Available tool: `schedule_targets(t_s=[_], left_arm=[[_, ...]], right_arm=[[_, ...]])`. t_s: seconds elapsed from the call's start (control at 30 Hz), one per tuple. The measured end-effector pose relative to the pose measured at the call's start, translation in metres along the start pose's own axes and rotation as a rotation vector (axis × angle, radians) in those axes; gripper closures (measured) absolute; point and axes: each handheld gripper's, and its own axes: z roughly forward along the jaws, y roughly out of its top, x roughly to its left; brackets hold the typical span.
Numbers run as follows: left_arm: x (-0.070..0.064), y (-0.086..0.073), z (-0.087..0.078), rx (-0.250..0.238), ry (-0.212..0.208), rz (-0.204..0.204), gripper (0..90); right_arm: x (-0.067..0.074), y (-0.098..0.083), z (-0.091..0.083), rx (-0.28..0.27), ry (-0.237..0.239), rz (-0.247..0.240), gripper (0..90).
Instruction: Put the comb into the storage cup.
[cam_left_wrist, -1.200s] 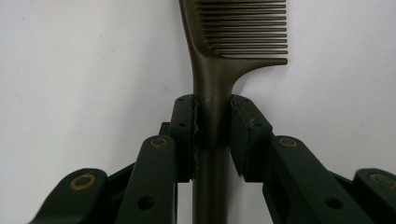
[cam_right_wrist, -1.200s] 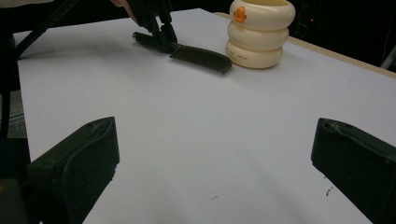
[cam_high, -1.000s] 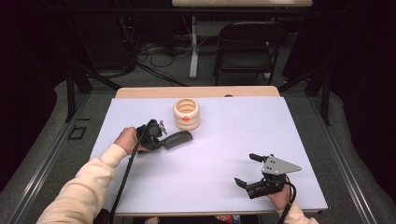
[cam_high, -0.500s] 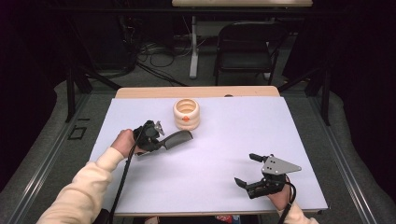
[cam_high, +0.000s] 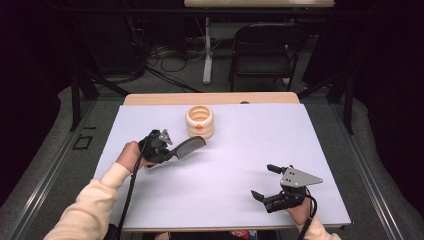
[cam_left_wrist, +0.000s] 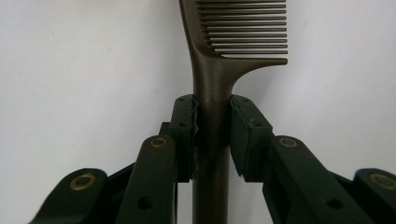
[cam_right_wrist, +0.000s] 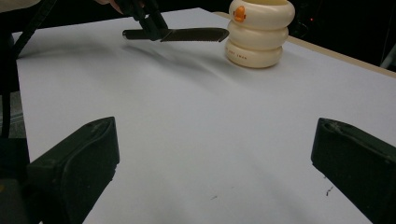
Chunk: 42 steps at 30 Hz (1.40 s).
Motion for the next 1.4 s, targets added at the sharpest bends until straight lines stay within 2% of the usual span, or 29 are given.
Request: schedule_targets(t_s=[0.23, 0.53, 0.63, 0.8, 0.83, 1.4], left_arm=[[-0.003, -0.005, 0.000, -0.049, -0.006, -0.028, 72.2], [-0.006, -0.012, -0.002, -0.097, 0.005, -0.056, 72.2], [-0.007, -0.016, -0.003, -0.133, 0.010, -0.075, 72.2], [-0.008, -0.018, -0.005, -0.161, 0.025, -0.087, 72.2], [-0.008, -0.019, -0.005, -0.176, 0.018, -0.101, 72.3], [-0.011, -0.027, -0.012, -0.290, 0.042, -0.134, 72.2]], right_arm=[[0.000, 0.000, 0.000, -0.001, 0.000, 0.000, 0.4], [0.000, 0.000, 0.000, 0.004, 0.000, 0.002, 0.4], [0.000, 0.000, 0.000, 0.005, -0.001, 0.002, 0.4], [0.000, 0.000, 0.000, 0.005, 0.002, 0.002, 0.3], [0.000, 0.000, 0.000, 0.004, 0.000, 0.001, 0.4], [-0.004, 0.001, 0.003, 0.002, 0.002, 0.004, 0.2]])
